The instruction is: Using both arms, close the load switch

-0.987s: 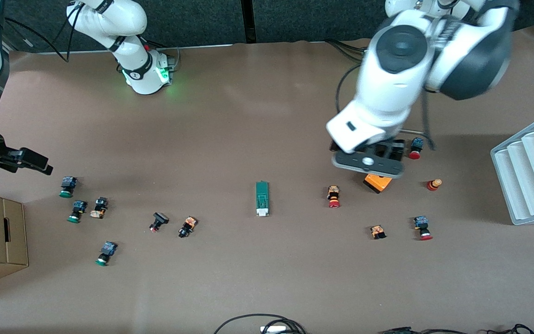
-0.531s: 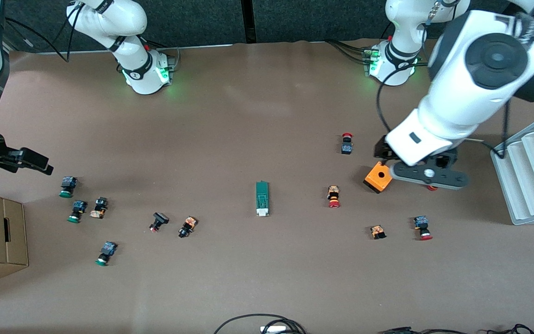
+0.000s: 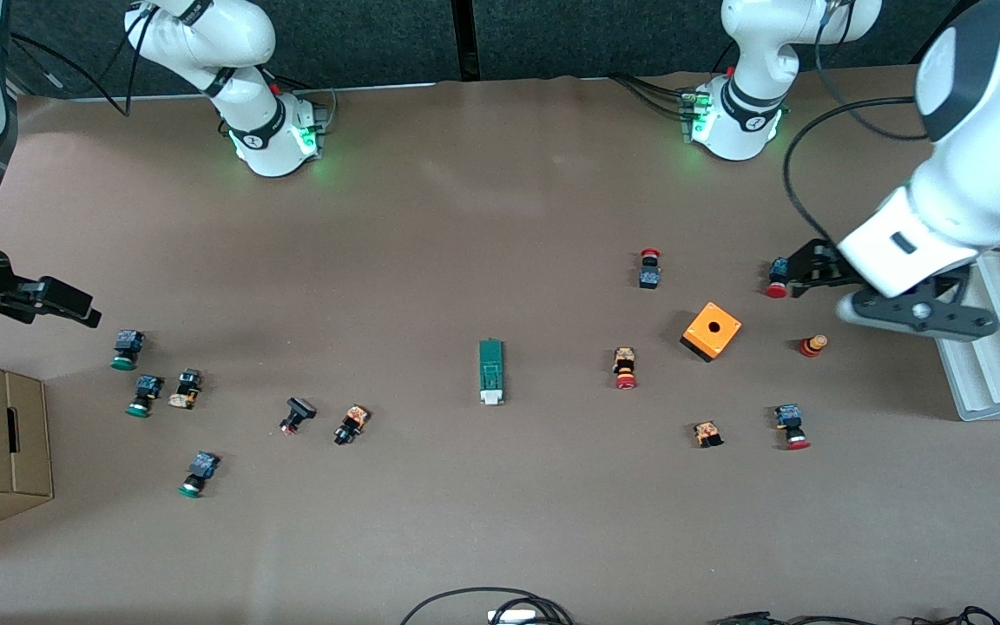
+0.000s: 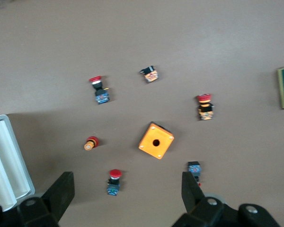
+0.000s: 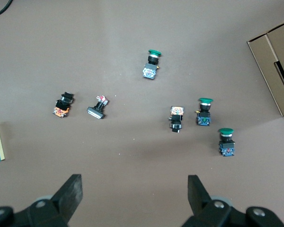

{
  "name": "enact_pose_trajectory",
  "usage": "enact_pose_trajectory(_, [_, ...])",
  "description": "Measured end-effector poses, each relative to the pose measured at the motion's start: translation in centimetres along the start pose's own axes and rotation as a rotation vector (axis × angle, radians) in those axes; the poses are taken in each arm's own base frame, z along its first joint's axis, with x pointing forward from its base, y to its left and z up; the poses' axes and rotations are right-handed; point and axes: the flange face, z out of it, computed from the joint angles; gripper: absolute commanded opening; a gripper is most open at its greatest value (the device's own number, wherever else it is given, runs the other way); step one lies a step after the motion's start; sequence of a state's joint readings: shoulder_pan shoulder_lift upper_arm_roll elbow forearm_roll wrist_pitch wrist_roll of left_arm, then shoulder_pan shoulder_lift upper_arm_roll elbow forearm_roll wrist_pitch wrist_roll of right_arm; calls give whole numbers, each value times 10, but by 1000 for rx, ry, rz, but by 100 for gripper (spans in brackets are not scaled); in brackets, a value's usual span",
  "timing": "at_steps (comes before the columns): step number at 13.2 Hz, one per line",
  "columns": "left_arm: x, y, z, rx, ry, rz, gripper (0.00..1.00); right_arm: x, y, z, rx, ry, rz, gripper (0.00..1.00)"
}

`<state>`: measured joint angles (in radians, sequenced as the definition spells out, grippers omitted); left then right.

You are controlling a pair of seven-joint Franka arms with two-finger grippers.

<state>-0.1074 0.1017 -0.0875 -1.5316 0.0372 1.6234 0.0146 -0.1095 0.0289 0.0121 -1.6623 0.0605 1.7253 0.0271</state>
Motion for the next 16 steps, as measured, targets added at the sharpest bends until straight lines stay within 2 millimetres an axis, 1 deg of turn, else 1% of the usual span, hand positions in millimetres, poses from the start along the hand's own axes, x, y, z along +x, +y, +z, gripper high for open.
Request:
enact_pose_trajectory(2, [-22,-5,10,8,14,-10,100,-1,0,1,0,-7,0,100])
enact_pose_trajectory(4, [-33,-9,15,10,9,-20,100,-1,-1,1,0,-7,-2,100])
enact_pose_trajectory(6, [-34,-14,17,9,5,-28,100,-1,-7,1,-6,-7,-14,100])
enact_pose_trajectory(11, [-34,-14,18,9,5,-28,100,-2,-23,2,-49,-7,-56,100])
enact_pose_trajectory(16, [-34,-14,18,9,5,-28,100,-2,-23,2,-50,-7,-56,100])
